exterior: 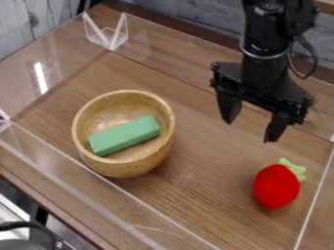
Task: Move the red fruit to the right side of the table
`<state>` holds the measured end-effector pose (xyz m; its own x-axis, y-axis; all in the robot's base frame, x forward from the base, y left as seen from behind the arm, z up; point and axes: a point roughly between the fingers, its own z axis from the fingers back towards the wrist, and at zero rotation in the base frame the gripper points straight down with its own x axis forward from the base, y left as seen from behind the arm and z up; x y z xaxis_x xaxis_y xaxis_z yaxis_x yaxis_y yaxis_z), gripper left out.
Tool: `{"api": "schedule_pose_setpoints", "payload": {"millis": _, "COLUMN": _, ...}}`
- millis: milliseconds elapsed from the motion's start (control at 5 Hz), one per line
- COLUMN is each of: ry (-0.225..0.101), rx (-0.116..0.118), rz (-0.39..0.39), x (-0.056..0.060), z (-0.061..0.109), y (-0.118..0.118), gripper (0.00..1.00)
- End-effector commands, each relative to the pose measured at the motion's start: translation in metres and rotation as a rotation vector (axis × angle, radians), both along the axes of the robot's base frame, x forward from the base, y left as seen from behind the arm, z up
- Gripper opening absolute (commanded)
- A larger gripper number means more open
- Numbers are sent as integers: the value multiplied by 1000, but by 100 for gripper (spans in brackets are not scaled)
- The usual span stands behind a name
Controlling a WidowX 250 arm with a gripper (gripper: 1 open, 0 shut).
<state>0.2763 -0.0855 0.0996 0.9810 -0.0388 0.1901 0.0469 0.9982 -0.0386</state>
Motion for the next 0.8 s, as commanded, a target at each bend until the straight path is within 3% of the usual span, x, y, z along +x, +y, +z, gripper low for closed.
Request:
{"api": "schedule_pose_setpoints", "payload": {"millis": 0, "ry": -30, "rx": -8, "rz": 15, "x": 7, "z": -1, "y": 0, "gripper": 100}}
{"api": "schedule_pose_setpoints", "payload": {"millis": 200, "ry": -3, "rx": -7, "rz": 94, "x": 5, "z": -15, "y": -4, "gripper": 100}}
{"api": "schedule_pose_setpoints", "payload": {"millis": 600, "ry": -75, "rx": -27, "rz": 98, "x": 27, "z": 10, "y": 74, "gripper": 100}}
